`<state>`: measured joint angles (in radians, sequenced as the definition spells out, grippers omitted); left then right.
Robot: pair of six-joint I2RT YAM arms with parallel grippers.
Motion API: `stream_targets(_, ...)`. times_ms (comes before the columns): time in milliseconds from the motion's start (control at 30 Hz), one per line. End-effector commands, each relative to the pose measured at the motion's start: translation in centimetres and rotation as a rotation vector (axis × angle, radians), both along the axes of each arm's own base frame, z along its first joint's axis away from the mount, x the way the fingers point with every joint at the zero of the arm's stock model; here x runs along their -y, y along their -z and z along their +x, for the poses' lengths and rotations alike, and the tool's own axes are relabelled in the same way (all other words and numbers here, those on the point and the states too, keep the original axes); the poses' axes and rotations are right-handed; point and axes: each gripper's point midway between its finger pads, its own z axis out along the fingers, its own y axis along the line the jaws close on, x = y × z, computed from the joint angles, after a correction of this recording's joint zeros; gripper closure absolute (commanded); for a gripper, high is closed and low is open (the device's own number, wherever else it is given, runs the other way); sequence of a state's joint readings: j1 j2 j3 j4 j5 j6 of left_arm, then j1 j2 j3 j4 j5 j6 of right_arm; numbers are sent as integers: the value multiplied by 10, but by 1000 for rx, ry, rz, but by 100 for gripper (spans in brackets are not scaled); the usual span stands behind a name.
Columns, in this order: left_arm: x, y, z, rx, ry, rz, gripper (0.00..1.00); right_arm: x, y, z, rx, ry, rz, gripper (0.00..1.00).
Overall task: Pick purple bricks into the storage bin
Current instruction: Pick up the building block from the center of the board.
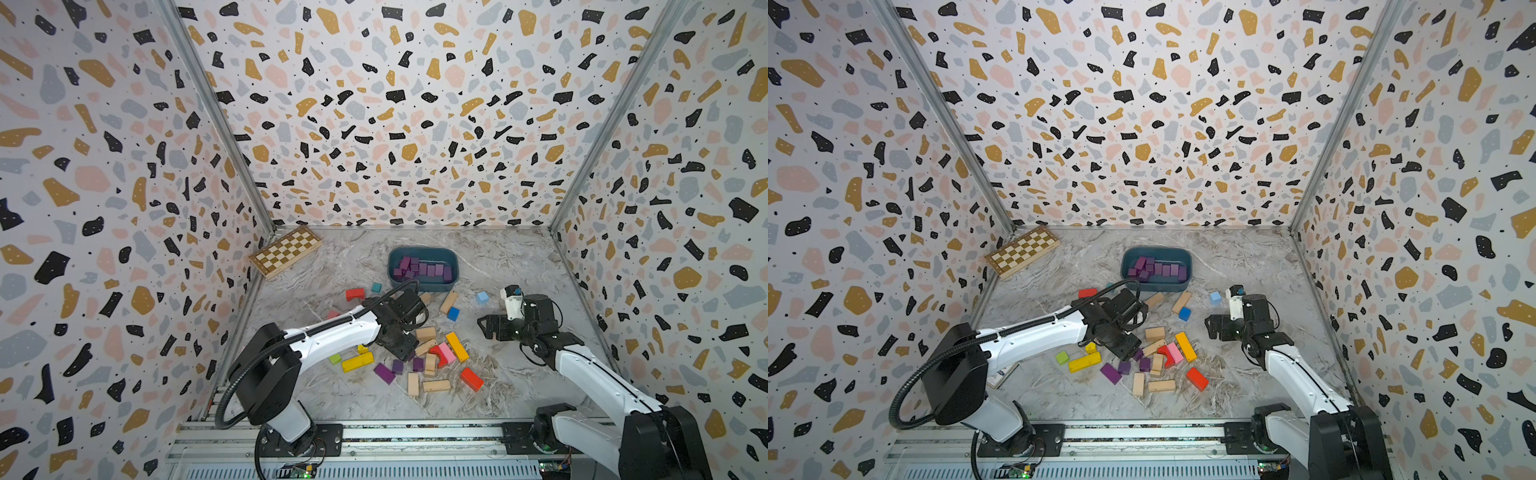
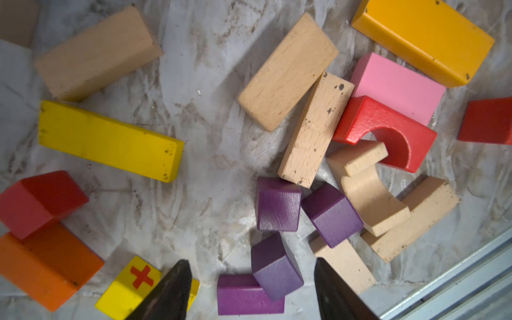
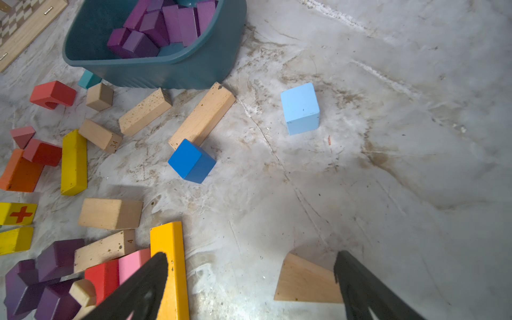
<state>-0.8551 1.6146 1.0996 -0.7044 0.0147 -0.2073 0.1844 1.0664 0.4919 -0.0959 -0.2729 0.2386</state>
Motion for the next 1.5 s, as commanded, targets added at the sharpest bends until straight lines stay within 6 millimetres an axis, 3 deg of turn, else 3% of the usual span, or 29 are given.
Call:
stream_targets(0, 9, 6, 4, 3, -9, -19, 33, 2, -4, -1, 17, 7, -1, 5)
stream_targets(900, 24, 28, 11, -26, 13, 7, 49, 3, 0, 1, 2, 11, -7, 5)
stream_targets(1300, 31, 28, 18, -23, 19, 9, 72, 3, 0, 1, 1, 12, -8, 5)
stream_targets(1467, 32, 26, 19, -21, 22, 12, 77, 3, 0, 2, 1, 13, -8, 5)
